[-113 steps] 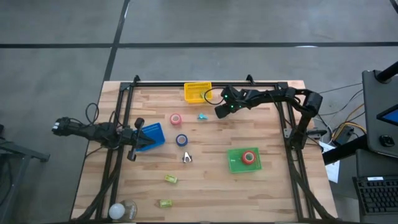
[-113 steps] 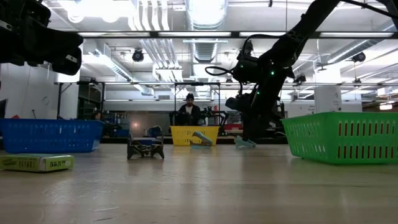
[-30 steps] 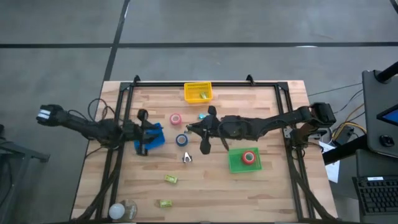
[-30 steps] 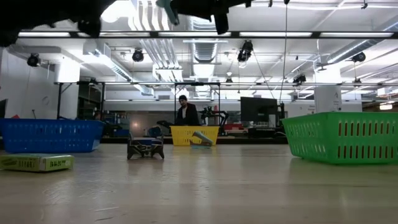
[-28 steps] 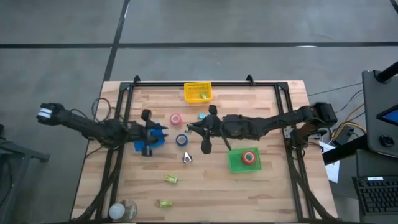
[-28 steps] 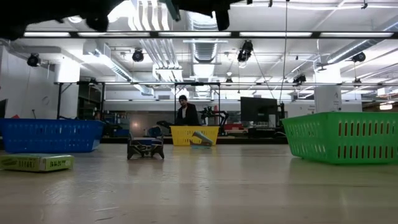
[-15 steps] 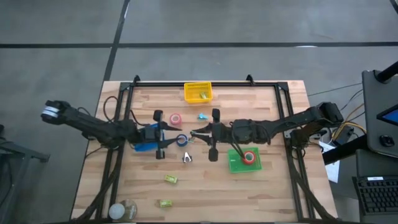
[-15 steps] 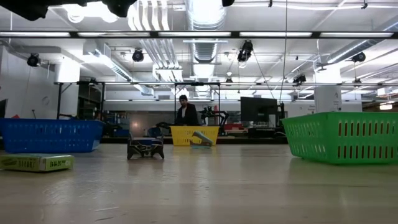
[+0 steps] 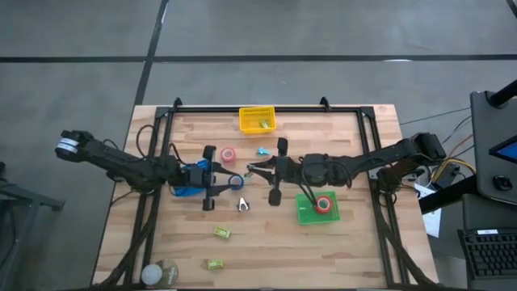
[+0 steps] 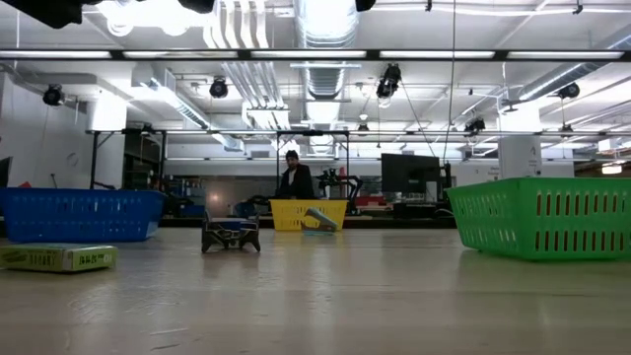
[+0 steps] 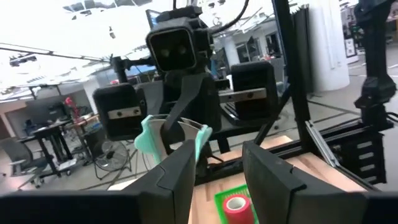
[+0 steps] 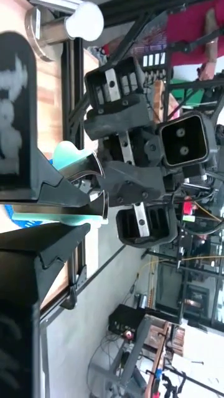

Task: Pick and place Stapler, Stapler remover, tape
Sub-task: Put the right blue staple remover into the blue bin

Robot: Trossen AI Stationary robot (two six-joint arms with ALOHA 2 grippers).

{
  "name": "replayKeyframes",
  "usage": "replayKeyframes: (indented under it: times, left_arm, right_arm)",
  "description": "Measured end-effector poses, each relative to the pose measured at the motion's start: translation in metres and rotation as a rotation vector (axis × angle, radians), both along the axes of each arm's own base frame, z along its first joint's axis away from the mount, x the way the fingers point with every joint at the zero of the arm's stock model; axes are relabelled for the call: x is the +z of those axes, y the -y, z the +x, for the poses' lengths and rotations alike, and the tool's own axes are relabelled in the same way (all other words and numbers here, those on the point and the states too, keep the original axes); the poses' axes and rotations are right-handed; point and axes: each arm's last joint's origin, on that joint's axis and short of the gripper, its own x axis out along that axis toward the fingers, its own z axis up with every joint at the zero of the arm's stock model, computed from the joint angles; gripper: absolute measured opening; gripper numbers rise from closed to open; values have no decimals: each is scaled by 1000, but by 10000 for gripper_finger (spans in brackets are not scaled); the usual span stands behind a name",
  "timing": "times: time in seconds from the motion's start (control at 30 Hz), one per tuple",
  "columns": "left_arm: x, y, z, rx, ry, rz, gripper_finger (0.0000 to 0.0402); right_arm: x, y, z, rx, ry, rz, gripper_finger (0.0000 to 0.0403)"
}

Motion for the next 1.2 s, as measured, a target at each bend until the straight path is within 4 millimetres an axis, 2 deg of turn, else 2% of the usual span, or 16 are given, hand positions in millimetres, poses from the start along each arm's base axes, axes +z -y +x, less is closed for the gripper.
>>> replayKeyframes:
  times: [0.6, 1.2]
  left_arm:
    - [2, 4, 22, 16, -14, -19, 121]
    - [4, 3, 18, 15, -24, -17, 62]
  right_arm:
    - [0, -3, 2, 32, 27, 3, 29]
    - [-1, -3, 2, 28, 13, -4, 29]
